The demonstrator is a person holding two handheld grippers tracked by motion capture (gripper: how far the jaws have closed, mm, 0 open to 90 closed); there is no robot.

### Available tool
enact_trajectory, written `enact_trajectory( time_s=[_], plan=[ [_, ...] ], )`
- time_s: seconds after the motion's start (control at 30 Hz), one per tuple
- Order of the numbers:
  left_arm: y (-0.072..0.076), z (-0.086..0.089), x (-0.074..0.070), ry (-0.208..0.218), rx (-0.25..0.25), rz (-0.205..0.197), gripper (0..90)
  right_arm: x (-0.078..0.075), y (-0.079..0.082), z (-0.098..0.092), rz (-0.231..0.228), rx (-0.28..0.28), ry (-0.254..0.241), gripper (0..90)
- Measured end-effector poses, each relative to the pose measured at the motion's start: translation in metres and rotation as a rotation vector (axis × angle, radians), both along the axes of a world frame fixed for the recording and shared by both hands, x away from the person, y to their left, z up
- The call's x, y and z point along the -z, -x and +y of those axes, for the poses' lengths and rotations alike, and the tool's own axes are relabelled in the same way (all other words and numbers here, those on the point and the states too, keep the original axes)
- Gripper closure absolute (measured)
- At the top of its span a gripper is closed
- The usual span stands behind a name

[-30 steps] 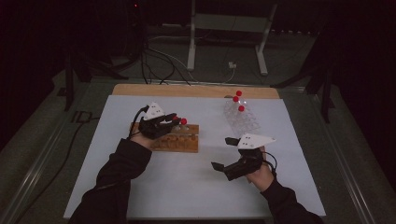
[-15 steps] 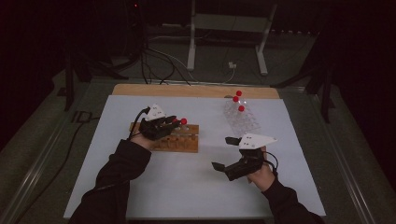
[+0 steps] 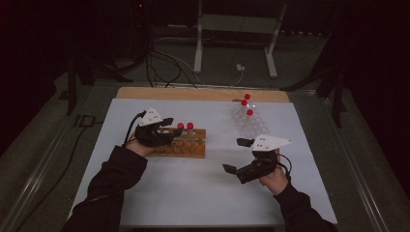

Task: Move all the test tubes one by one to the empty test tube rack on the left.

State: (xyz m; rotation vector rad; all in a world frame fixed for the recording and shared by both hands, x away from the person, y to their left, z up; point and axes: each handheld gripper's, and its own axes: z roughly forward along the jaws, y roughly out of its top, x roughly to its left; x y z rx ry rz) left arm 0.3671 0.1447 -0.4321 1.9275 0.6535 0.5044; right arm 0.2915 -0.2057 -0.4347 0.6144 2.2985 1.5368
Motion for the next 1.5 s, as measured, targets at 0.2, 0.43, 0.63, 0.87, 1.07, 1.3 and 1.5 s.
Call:
enact_trajectory(
  time_s=[0.2,0.43,0.63,0.87,1.07,1.3,1.5],
  plan=[
    [0.02,0.005,-0.005,0.012,0.015,-0.012,16.0,-0.007,-0.009,-0.012,-0.02,0.049,-0.003,0.1],
    [0.044,0.011,0.001,0.044,0.096,0.009,1.6,-0.008,-0.03,-0.029,0.011,0.134,0.003,0.1],
    [0.059,0.016,0.008,0.063,0.128,0.017,1.6,-0.006,-0.049,-0.04,0.012,0.233,0.029,0.1],
    [0.068,0.017,0.016,0.07,0.151,0.023,1.6,0.002,-0.075,-0.05,0.048,0.344,0.038,0.2],
    [0.07,0.018,0.023,0.069,0.153,0.031,1.6,0.012,-0.098,-0.058,0.079,0.414,0.032,12.9],
    [0.071,0.02,0.024,0.075,0.148,0.029,1.5,0.023,-0.121,-0.062,0.113,0.468,0.035,25.7],
    [0.071,0.021,0.024,0.074,0.148,0.019,1.6,0.032,-0.132,-0.062,0.091,0.498,0.097,44.3]
  ],
)
